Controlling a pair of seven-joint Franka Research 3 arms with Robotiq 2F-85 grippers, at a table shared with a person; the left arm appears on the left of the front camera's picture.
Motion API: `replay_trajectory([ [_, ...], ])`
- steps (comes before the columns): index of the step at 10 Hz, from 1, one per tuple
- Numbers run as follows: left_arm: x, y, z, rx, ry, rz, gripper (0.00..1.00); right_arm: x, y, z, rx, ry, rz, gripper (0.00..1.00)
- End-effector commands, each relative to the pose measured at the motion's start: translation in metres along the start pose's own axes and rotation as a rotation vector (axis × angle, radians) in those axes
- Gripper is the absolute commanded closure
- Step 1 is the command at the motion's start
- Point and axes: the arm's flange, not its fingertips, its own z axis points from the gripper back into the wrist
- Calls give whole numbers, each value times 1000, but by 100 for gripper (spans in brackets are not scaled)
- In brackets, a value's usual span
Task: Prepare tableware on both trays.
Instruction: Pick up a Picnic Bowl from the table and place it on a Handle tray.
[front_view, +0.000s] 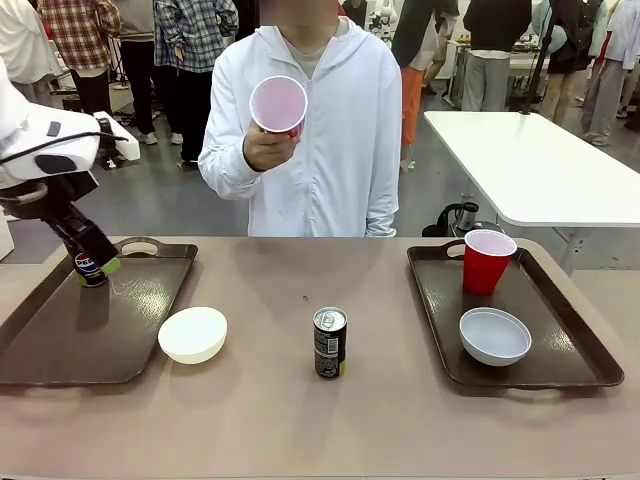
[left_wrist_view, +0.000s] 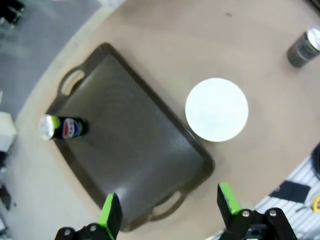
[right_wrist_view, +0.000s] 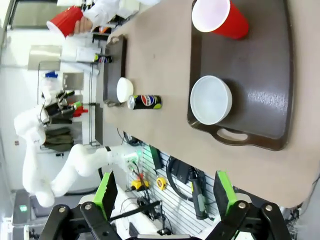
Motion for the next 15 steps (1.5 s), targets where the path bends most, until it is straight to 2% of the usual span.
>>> replay_trajectory([
  [1, -9, -4, -9, -34, 31, 37, 0, 8, -11, 3, 3, 46, 33, 0],
  [2, 0, 0, 0, 0, 0, 0, 0, 8, -13, 1, -18, 6, 23, 0],
  [4, 1, 0, -5, -11, 10, 20, 0, 2, -5, -2, 6, 19, 14, 0],
  [5, -2, 12, -13, 0, 32, 106, 0, 2, -5, -2, 6, 19, 14, 0],
  [6, 1, 7, -34, 33, 86, 151, 0, 2, -5, -2, 6, 19, 14, 0],
  [7, -2, -3, -48, 27, 130, 118, 0, 2, -5, -2, 6, 19, 14, 0],
  [8, -21, -7, -26, 3, 118, 44, 0, 2, -5, -2, 6, 19, 14, 0],
  [9, -51, 0, 15, -21, 66, -22, 0, 2, -5, -2, 6, 19, 14, 0],
  [10, -83, 15, 42, -20, 33, -37, 0, 2, -5, -2, 6, 19, 14, 0],
  [12, -102, 37, 40, -15, 69, 4, 0, 2, -5, -2, 6, 19, 14, 0],
  [15, -93, 46, 19, -66, 105, 58, 0, 2, -5, -2, 6, 19, 14, 0],
])
